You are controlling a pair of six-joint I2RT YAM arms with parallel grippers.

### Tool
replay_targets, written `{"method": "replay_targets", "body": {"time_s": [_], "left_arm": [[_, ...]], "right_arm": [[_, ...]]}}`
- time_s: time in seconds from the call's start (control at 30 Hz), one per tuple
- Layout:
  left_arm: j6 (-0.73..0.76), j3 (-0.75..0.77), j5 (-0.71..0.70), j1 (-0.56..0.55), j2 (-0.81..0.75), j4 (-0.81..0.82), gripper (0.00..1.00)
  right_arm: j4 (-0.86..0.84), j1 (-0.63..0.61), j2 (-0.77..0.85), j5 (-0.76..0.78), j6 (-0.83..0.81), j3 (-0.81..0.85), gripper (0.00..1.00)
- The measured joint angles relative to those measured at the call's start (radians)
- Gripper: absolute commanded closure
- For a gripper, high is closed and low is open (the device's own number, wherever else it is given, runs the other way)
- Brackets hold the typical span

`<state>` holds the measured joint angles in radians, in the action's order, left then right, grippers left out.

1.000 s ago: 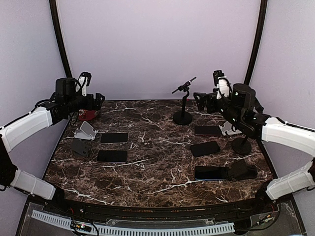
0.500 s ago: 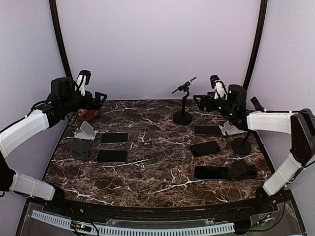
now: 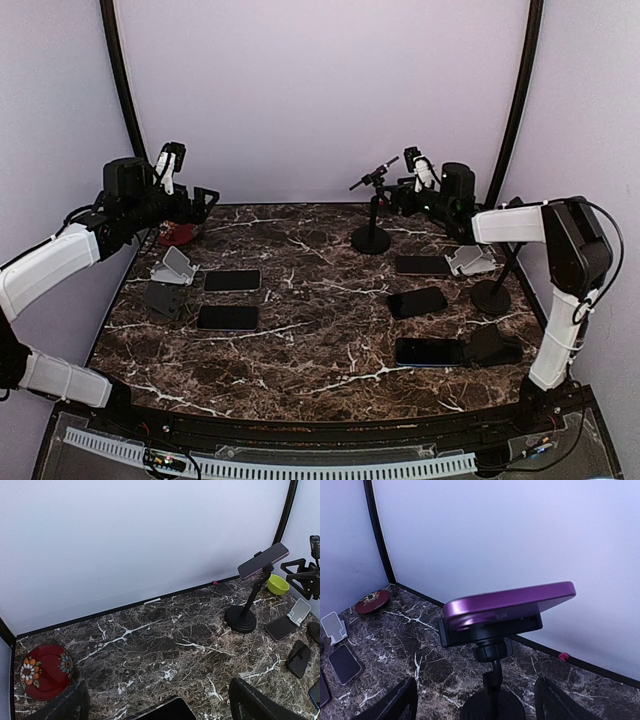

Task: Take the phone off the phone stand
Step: Pick up the phone stand with the phone from the corner of the board.

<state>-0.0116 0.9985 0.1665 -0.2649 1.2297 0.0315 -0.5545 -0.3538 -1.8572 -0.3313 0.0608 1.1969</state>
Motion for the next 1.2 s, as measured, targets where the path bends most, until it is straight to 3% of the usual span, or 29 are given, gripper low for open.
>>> {"method": "replay_targets", "body": {"time_s": [0.3,0.57,1.2], "left_arm": [[0.0,0.0,0.014,0.0,0.0,0.005,0.01],[0.0,0.0,0.034,0.0,0.0,0.006,0.01],[0.013,0.0,0.037,0.0,0.003,0.006,0.01]], "right_arm": [[0.025,0.0,-0.094,0.0,-0.063,0.093,0.26],[0.02,0.001,-0.152,0.005,-0.11,0.11,0.42],[-0.187,0.009,-0.224,-0.058,-0.13,0.106,0.68]]}}
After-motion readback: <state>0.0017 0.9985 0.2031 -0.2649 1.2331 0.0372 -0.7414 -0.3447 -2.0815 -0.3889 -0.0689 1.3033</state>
